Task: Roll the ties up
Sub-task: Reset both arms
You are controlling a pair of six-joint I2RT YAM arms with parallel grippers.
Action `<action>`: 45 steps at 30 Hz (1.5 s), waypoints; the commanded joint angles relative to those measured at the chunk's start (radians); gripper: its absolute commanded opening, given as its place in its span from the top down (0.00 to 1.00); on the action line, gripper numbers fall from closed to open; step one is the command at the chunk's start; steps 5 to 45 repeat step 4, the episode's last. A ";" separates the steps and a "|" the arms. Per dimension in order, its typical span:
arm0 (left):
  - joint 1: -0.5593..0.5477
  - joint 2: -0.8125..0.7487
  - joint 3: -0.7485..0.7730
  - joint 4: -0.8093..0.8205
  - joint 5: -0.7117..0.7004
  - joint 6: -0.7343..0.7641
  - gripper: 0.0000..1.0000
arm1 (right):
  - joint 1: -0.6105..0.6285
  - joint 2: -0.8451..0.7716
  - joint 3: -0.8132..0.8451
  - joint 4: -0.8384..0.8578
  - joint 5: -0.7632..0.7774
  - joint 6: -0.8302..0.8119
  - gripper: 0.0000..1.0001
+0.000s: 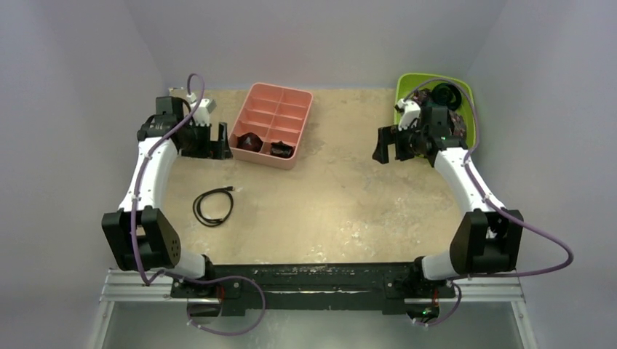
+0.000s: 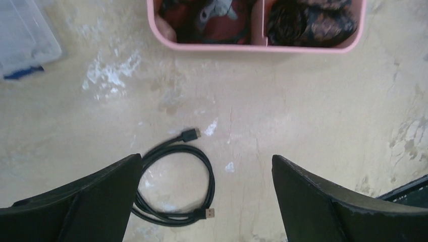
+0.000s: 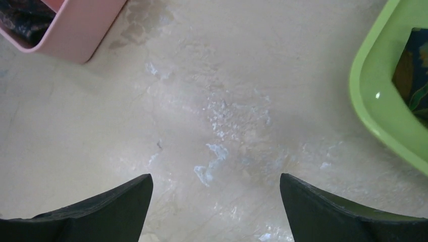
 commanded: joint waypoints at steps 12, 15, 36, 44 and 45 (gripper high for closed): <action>0.001 -0.118 -0.099 -0.003 -0.072 -0.029 0.00 | 0.003 -0.084 -0.034 0.012 -0.010 0.002 0.01; 0.001 -0.118 -0.099 -0.003 -0.072 -0.029 0.00 | 0.003 -0.084 -0.034 0.012 -0.010 0.002 0.01; 0.001 -0.118 -0.099 -0.003 -0.072 -0.029 0.00 | 0.003 -0.084 -0.034 0.012 -0.010 0.002 0.01; 0.001 -0.118 -0.099 -0.003 -0.072 -0.029 0.00 | 0.003 -0.084 -0.034 0.012 -0.010 0.002 0.01; 0.001 -0.118 -0.099 -0.003 -0.072 -0.029 0.00 | 0.003 -0.084 -0.034 0.012 -0.010 0.002 0.01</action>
